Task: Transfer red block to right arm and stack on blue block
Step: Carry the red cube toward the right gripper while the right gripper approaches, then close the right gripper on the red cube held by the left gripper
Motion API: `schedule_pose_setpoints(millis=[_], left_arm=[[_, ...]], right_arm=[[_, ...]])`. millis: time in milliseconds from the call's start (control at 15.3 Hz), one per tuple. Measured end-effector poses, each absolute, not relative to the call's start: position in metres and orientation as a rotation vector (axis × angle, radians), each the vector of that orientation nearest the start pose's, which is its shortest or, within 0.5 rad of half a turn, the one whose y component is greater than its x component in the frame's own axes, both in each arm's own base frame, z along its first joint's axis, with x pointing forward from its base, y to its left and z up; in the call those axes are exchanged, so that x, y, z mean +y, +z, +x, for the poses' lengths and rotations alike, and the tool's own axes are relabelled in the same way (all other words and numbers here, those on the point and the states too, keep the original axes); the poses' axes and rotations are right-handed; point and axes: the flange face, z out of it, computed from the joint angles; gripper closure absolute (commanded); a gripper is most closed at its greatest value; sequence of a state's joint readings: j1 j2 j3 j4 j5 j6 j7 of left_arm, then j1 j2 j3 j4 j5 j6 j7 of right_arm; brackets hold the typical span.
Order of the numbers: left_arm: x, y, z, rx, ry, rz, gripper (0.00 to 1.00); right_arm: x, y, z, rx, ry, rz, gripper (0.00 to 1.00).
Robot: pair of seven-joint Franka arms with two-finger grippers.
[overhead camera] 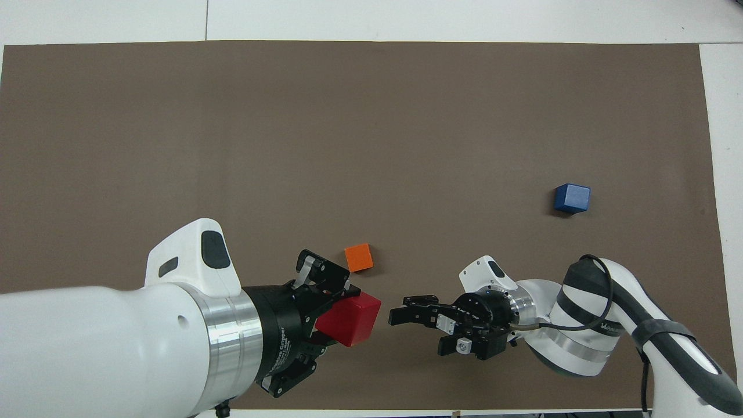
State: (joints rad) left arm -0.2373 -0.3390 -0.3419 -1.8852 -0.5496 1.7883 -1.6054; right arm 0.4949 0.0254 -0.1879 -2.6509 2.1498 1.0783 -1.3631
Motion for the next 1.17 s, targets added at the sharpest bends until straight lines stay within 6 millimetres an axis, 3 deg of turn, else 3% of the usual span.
schedule_pose_setpoints(millis=[196,652,1174], left_arm=[[-0.319,0.657,0.348,-1.838,0.505,-2.964,1.0],[-0.315,0.649,0.344,-1.876,0.508,-2.923,1.0],[-0.315,0.648,0.345,-1.885,0.505,-2.923,1.0]], right_arm=[[0.254,0.343,0.361,-0.13,-0.29,-0.843,0.0],[0.285,0.353,0.367,-0.123,-0.354,-0.789,0.0],[0.308,0.359,0.376,-0.121,-0.385,-0.699,0.0]])
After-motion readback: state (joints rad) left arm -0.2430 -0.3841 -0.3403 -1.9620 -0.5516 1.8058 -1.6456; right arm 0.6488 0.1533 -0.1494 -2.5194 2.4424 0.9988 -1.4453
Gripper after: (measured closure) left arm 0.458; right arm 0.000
